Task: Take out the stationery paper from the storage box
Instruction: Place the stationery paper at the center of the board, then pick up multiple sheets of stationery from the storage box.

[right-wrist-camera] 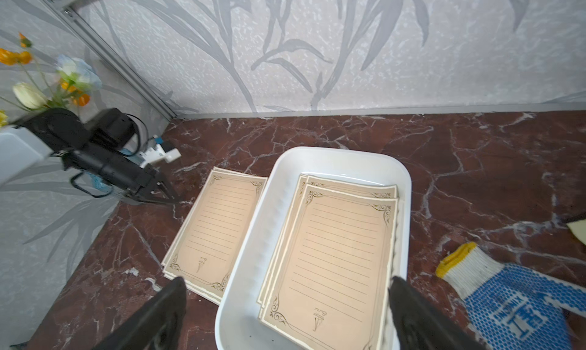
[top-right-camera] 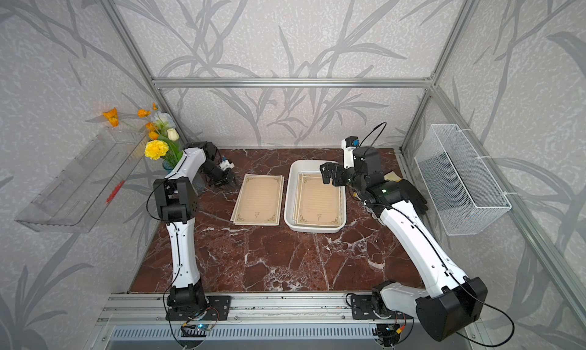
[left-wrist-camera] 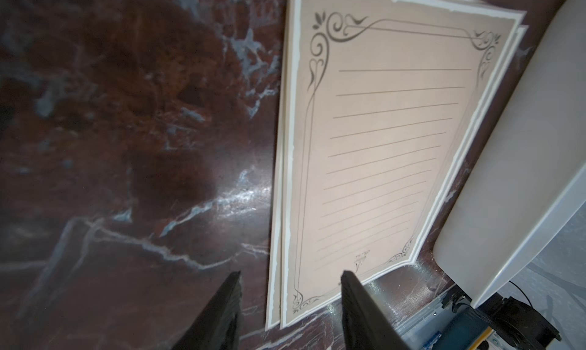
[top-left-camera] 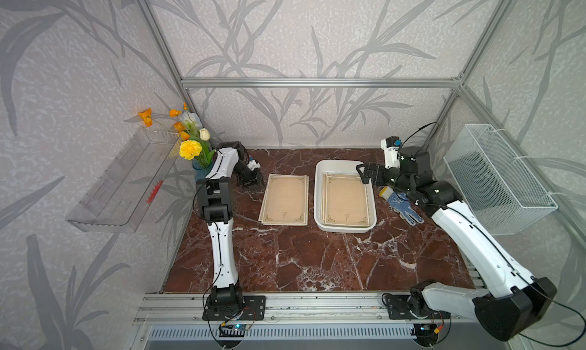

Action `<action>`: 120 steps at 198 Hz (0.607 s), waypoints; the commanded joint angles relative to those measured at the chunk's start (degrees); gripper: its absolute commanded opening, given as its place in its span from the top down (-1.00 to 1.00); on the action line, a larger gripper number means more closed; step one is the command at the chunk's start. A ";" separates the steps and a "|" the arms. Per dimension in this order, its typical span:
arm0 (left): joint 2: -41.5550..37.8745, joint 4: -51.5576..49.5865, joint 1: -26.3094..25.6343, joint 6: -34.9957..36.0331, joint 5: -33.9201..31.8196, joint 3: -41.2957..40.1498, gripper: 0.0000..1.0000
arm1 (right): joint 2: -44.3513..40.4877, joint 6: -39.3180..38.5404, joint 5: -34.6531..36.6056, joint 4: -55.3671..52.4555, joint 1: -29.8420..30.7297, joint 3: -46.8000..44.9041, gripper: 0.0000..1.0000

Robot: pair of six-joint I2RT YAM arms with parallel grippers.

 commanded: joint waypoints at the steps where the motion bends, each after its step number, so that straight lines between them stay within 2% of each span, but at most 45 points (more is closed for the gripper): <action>1: -7.09 -1.90 -1.79 -1.79 -3.26 2.04 0.00 | 3.00 -1.73 5.73 -6.37 -0.28 2.47 -0.90; 33: -13.61 -0.64 -5.90 -3.44 -4.69 0.32 0.00 | 6.39 -2.44 8.88 -7.89 -0.60 2.34 -0.86; 53: -17.48 2.03 -9.58 -5.81 -4.74 -1.21 0.01 | 8.15 -1.41 8.42 -7.38 -2.65 1.41 -0.84; 95: -24.77 15.52 -17.09 -15.15 -0.75 -9.51 0.05 | 11.03 1.51 4.50 -6.05 -7.97 -0.79 -0.81; 120: -25.31 23.44 -21.28 -21.23 1.31 -13.26 0.07 | 11.70 2.20 3.60 -4.83 -9.57 -1.90 -0.81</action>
